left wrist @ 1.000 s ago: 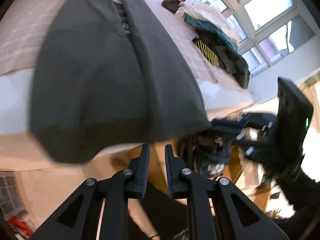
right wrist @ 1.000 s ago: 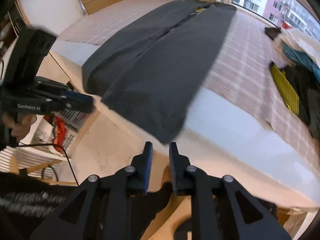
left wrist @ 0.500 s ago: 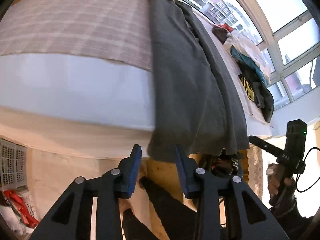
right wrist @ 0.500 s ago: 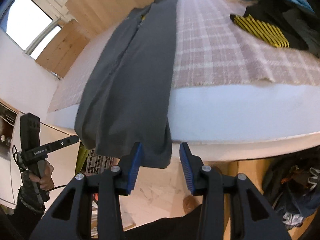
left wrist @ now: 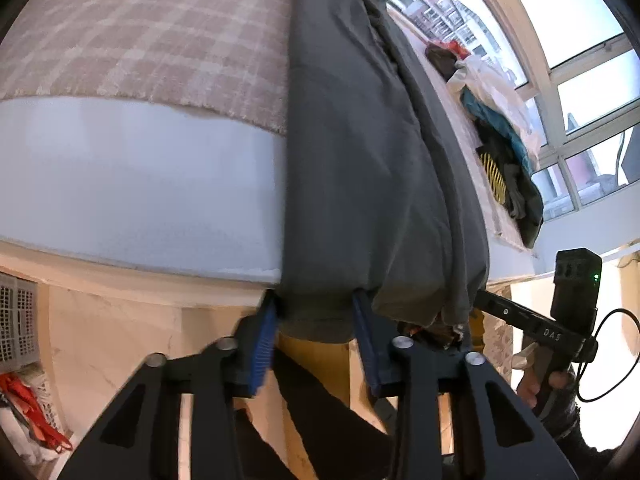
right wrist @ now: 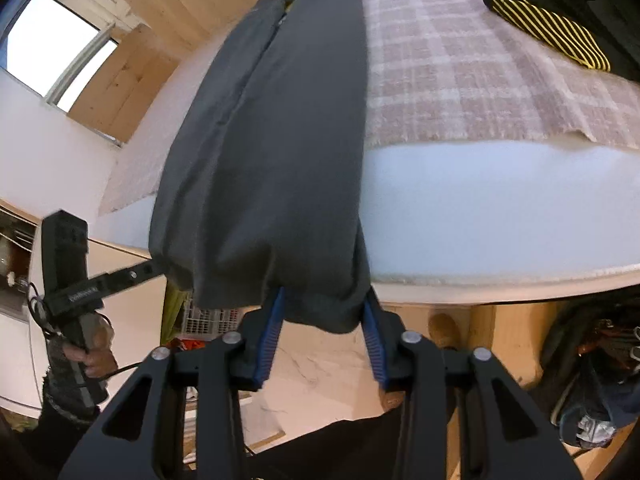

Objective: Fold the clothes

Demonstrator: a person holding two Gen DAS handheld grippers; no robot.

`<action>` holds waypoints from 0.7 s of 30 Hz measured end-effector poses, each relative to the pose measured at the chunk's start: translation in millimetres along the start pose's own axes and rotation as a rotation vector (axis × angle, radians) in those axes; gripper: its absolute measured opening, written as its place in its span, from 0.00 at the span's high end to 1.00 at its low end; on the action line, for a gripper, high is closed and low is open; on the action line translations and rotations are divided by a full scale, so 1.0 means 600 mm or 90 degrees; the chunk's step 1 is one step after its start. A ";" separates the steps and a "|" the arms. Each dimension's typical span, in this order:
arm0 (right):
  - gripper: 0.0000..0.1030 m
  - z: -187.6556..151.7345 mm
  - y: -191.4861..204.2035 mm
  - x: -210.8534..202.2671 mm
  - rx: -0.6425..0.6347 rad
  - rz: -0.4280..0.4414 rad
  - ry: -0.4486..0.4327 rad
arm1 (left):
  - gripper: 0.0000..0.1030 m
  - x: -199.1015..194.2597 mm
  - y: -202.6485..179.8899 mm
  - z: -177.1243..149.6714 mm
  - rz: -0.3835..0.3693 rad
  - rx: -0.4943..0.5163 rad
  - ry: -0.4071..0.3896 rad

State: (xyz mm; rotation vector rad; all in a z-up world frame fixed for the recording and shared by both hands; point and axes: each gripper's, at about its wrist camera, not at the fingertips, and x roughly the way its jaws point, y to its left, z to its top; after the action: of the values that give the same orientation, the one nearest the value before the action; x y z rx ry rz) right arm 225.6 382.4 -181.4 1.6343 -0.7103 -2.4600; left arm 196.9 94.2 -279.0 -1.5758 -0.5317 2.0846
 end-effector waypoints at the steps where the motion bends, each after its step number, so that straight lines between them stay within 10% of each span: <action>1: 0.81 0.002 0.001 0.000 -0.001 -0.002 0.003 | 0.89 -0.001 -0.001 -0.001 -0.008 -0.001 -0.001; 13: 0.94 0.051 -0.038 -0.097 0.117 0.236 -0.003 | 0.95 -0.103 -0.021 0.036 -0.169 -0.049 -0.024; 21: 0.94 0.249 -0.033 -0.097 0.118 0.286 -0.066 | 0.95 -0.125 -0.059 0.234 -0.192 -0.014 -0.074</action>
State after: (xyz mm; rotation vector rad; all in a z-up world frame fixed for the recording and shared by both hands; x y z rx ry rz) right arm 119.5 467.5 -93.9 1.2292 -1.2022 -2.2126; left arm 83.4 76.0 -163.0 -1.2989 -0.7831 1.9506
